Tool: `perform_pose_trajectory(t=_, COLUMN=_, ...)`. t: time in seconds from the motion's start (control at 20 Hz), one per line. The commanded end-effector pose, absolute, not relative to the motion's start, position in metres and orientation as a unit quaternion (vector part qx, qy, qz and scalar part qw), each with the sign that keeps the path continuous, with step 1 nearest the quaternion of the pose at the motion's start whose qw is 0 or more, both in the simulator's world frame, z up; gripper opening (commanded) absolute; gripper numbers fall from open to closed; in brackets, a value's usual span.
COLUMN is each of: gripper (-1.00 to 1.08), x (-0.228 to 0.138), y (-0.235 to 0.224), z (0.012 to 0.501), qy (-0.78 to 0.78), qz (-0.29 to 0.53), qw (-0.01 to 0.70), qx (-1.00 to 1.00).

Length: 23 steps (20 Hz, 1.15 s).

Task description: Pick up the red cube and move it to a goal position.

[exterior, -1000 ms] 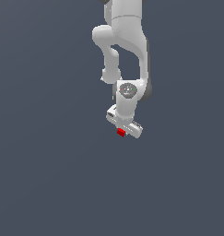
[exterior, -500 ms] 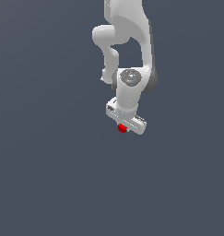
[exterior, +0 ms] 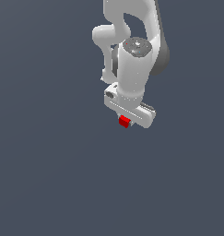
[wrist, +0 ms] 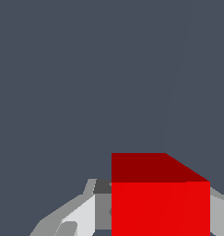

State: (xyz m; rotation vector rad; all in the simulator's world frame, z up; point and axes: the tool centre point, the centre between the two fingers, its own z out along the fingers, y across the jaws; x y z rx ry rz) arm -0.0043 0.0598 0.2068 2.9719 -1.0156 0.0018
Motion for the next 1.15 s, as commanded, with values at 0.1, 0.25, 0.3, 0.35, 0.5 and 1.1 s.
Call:
perform_pose_trajectory(t=0.1, gripper=-1.0, x=0.01, y=0.059, z=0.251, qy=-0.323, qz=0.0, qw=0.001, qx=0.946)
perform_pose_trajectory(t=0.25, gripper=-1.0, x=0.019, y=0.059, z=0.276, qy=-0.323, qz=0.0, qw=0.001, qx=0.946)
perform_pose_trajectory(t=0.3, gripper=-1.0, x=0.022, y=0.059, z=0.283, qy=-0.323, qz=0.0, qw=0.001, qx=0.946)
perform_pose_trajectory(t=0.35, gripper=-1.0, x=0.024, y=0.06, z=0.289, qy=-0.323, qz=0.0, qw=0.0, qx=0.946)
perform_pose_trajectory(t=0.5, gripper=-1.0, x=0.031, y=0.06, z=0.305, qy=-0.323, qz=0.0, qw=0.0, qx=0.946)
perform_pose_trajectory(t=1.1, gripper=-1.0, x=0.042, y=0.06, z=0.33, qy=-0.323, qz=0.0, qw=0.0, qx=0.946)
